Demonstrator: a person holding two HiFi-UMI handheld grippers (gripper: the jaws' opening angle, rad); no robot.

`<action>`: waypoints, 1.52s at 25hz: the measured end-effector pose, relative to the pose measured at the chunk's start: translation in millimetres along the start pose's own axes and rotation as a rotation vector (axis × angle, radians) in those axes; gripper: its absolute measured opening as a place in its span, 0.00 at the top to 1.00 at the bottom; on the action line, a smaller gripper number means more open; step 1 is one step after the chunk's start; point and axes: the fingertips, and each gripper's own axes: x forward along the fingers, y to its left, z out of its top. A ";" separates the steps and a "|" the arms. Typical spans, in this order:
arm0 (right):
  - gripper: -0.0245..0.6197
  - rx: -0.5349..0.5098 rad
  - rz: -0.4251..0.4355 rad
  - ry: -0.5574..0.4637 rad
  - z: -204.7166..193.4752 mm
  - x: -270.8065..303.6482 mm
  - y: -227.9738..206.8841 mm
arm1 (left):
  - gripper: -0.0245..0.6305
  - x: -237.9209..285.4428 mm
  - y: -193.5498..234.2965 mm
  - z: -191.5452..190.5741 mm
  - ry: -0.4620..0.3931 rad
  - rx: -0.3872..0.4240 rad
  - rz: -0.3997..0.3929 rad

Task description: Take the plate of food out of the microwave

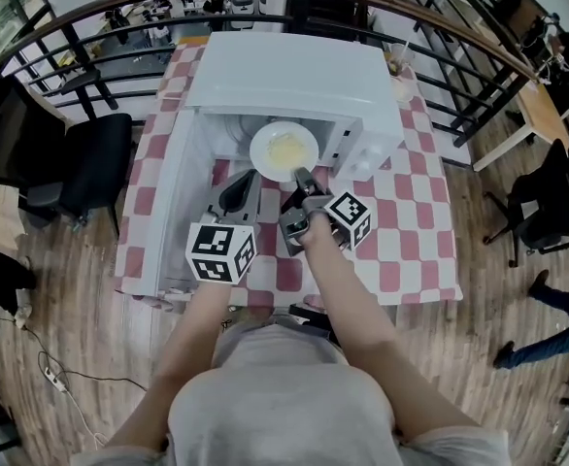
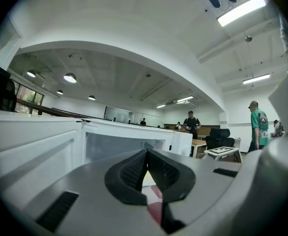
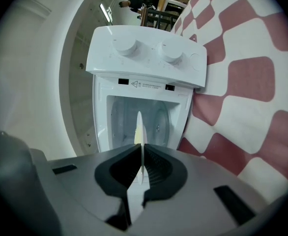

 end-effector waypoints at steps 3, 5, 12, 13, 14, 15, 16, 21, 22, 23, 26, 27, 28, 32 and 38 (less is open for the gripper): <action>0.91 -0.001 0.005 -0.009 -6.1 -10.5 3.4 | 0.96 -11.8 -4.0 -2.4 0.005 0.001 -0.014; 0.91 -0.004 0.006 -0.015 -10.5 -16.7 5.5 | 0.96 -19.4 -4.3 -1.7 0.003 -0.001 -0.017; 0.91 0.004 0.004 -0.039 -26.7 -43.8 10.8 | 0.96 -45.5 -9.6 4.7 -0.009 0.001 -0.032; 0.91 0.008 0.000 -0.041 -28.4 -47.7 11.2 | 0.96 -48.8 -10.6 5.5 -0.010 0.001 -0.034; 0.91 0.013 -0.002 -0.043 -29.9 -51.4 12.0 | 0.96 -51.9 -11.6 6.4 -0.011 0.001 -0.037; 0.91 0.017 -0.005 -0.045 -31.4 -54.9 13.1 | 0.96 -54.9 -12.5 7.2 -0.012 0.000 -0.040; 0.91 0.019 -0.007 -0.045 -33.0 -58.5 14.6 | 0.96 -57.8 -13.4 7.6 -0.012 -0.002 -0.043; 0.91 0.014 0.002 -0.045 -39.9 -73.9 24.5 | 0.96 -68.1 -18.9 8.8 -0.015 -0.014 -0.058; 0.91 0.017 0.008 -0.049 -39.9 -76.4 26.9 | 0.96 -69.2 -20.3 9.5 -0.016 -0.014 -0.063; 0.91 0.019 0.013 -0.055 -39.5 -78.7 29.3 | 0.96 -70.0 -21.5 10.3 -0.018 -0.013 -0.068; 0.91 0.025 0.022 -0.072 -38.3 -85.4 34.2 | 0.96 -73.1 -23.3 12.5 -0.022 -0.010 -0.076; 0.91 0.025 0.023 -0.073 -38.5 -87.7 35.5 | 0.96 -74.0 -23.4 13.2 -0.024 -0.009 -0.076; 0.91 0.023 0.024 -0.072 -38.7 -89.7 36.9 | 0.96 -74.5 -23.4 14.1 -0.027 -0.008 -0.075; 0.91 0.020 0.033 -0.060 -38.1 -96.1 41.5 | 0.96 -74.4 -24.8 17.6 -0.040 -0.007 -0.074; 0.91 0.012 0.054 -0.051 -31.6 -108.1 50.1 | 0.96 -73.6 -28.9 22.8 -0.055 0.011 -0.064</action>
